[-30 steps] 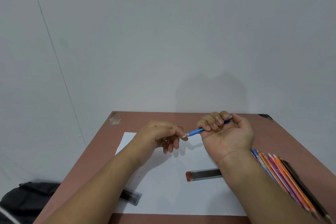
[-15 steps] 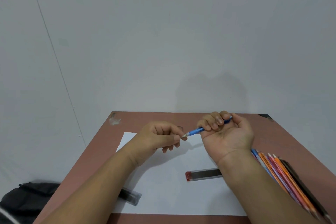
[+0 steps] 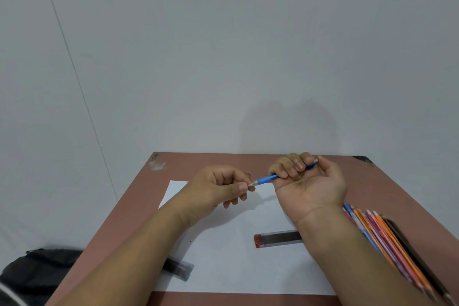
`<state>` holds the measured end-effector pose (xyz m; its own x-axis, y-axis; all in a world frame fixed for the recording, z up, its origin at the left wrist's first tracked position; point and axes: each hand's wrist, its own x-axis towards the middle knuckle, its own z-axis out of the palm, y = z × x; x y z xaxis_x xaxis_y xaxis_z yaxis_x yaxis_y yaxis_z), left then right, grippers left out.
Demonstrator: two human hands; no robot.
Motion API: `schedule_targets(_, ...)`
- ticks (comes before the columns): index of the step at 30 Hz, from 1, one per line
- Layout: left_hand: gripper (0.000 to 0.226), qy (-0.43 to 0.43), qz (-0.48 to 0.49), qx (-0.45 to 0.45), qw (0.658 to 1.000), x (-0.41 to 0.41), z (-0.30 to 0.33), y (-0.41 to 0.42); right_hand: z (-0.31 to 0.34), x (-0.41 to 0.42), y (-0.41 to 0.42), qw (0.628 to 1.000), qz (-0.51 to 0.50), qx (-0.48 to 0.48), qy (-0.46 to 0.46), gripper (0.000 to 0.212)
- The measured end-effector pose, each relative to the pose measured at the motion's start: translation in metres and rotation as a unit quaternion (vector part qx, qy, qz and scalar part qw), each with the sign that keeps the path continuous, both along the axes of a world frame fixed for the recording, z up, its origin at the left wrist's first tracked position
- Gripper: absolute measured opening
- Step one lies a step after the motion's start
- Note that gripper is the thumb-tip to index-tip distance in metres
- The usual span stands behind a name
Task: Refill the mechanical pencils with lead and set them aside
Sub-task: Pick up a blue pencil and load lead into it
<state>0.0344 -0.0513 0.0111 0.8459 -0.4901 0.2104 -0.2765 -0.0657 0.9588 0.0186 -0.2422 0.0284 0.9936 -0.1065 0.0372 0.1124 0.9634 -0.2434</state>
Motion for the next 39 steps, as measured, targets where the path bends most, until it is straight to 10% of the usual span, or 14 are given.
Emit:
schedule_targets(10, 0.012, 0.007, 0.046, -0.028, 0.999, 0.005, 0.003, 0.004, 0.005, -0.003, 0.004, 0.999, 0.000, -0.054, -0.001, 0.040)
schedule_targets(23, 0.017, 0.013, 0.314, -0.120, 0.942, 0.017, 0.021, 0.034, 0.001, -0.005, 0.022, 0.878, -0.026, -0.473, 0.066, 0.019)
schedule_targets(39, 0.014, -0.092, 0.113, 0.124, 0.981, -0.021, 0.016, -0.003, 0.028, -0.016, -0.007, 0.921, -0.059, -0.372, 0.103, 0.015)
